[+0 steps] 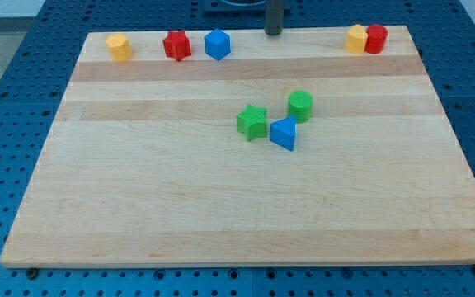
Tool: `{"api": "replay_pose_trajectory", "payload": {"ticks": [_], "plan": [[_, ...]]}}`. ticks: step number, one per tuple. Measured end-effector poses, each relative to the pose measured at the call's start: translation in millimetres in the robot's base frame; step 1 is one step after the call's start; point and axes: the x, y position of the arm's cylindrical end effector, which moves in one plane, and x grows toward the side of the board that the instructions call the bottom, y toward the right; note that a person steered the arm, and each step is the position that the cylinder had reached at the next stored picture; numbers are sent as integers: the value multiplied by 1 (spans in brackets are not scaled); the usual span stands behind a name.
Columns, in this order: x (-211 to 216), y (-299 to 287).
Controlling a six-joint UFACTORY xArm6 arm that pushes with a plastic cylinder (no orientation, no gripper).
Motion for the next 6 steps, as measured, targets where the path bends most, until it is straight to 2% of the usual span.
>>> {"api": "replay_pose_trajectory", "payload": {"ticks": [2,3,4,5,6], "plan": [[2,-47],[1,-111],[0,-138],[62,-146],[134,-115]]}}
